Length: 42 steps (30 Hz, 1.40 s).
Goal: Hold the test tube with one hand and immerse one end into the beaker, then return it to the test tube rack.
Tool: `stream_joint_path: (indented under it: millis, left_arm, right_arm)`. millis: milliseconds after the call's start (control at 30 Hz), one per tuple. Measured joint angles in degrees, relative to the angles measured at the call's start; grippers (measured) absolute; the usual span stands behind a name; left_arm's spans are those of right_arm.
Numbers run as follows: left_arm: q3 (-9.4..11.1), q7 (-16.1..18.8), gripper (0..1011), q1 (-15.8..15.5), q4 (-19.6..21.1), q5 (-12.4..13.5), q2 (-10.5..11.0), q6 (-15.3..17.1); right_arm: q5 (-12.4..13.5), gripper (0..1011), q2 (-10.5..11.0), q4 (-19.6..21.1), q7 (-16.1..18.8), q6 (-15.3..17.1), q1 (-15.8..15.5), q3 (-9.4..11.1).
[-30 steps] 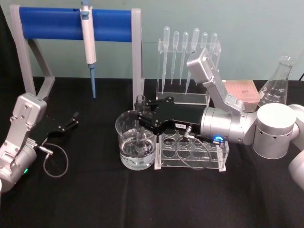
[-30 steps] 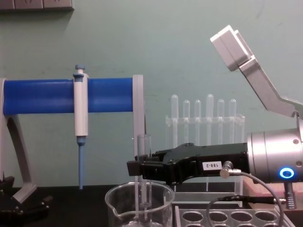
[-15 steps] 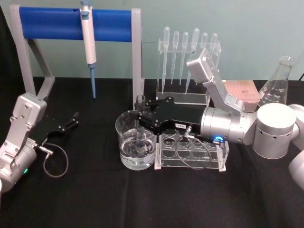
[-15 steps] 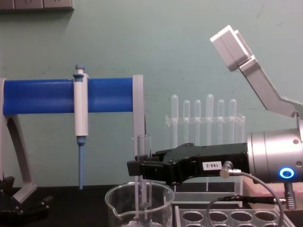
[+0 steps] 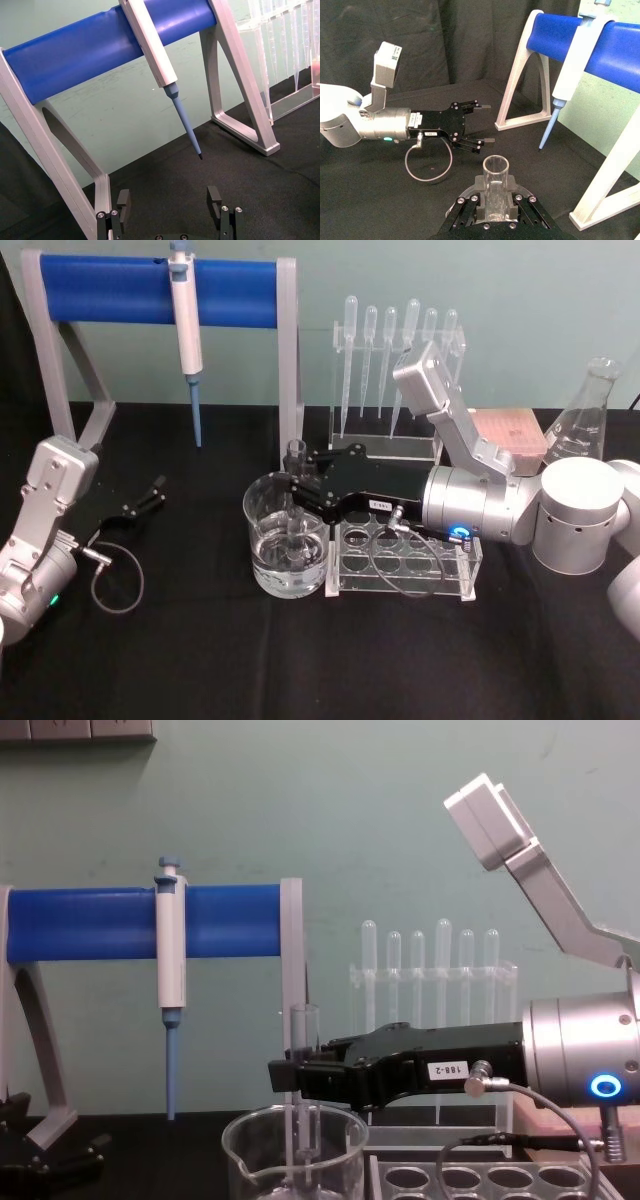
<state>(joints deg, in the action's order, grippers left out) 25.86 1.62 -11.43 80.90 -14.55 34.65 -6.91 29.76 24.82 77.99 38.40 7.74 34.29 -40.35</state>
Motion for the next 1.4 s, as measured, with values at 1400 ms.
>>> stream_joint_path:
  millis: [1400]
  left_arm:
    - [0.00, 0.00, 1000, 0.00, 0.00, 0.00, 0.00, 0.00]
  right_arm:
    - [0.00, 241, 0.00, 0.00, 0.00, 0.00, 0.00, 0.00]
